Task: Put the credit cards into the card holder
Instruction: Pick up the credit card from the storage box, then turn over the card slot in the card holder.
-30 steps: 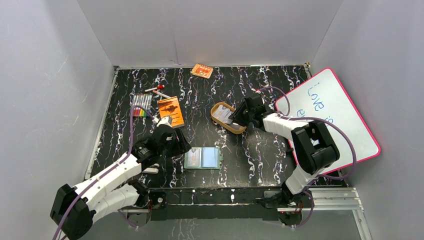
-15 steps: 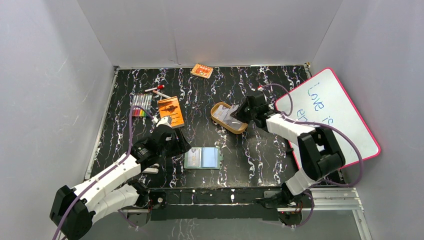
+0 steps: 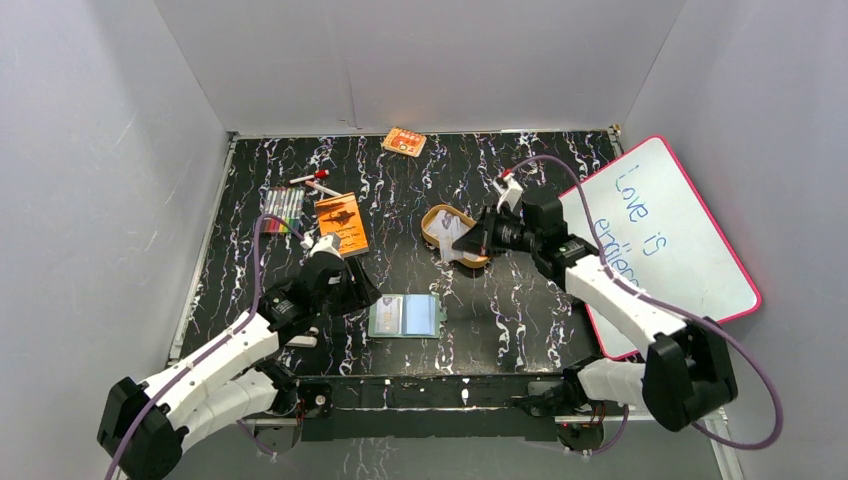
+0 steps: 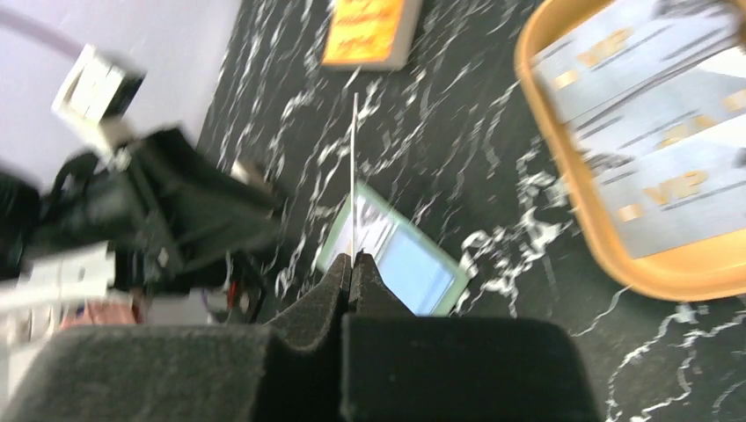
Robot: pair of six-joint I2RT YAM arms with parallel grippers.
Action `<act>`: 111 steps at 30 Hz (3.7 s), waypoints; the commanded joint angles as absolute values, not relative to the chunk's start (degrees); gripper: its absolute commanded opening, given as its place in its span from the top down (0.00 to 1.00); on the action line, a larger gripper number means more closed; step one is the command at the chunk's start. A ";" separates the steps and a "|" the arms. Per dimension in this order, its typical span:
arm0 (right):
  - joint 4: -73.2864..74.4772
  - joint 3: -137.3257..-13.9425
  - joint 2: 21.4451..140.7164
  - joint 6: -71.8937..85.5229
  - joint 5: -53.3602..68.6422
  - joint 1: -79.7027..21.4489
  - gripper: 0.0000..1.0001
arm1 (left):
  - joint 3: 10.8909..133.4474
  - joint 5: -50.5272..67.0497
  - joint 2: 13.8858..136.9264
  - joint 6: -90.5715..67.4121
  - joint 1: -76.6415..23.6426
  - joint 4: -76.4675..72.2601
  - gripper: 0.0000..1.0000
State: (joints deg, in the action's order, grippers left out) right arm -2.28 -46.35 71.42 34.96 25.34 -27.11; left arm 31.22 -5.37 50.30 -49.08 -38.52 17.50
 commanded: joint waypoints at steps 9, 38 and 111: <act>-8.83 -30.12 60.84 42.03 27.70 -42.35 1.00 | 26.70 -5.76 54.79 -53.69 -38.61 16.79 0.42; -13.41 -26.59 74.04 52.83 14.08 -44.80 1.00 | 23.18 -1.79 53.01 -55.23 -38.61 13.96 0.63; -19.56 -32.29 86.92 57.93 18.28 -47.62 1.00 | 30.37 15.96 73.65 -45.53 -38.76 0.48 0.54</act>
State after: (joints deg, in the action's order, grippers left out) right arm -18.44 -30.33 86.26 57.69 18.57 -47.07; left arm 28.23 14.06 72.16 -47.99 -38.48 -0.78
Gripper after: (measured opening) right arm 0.016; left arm 0.498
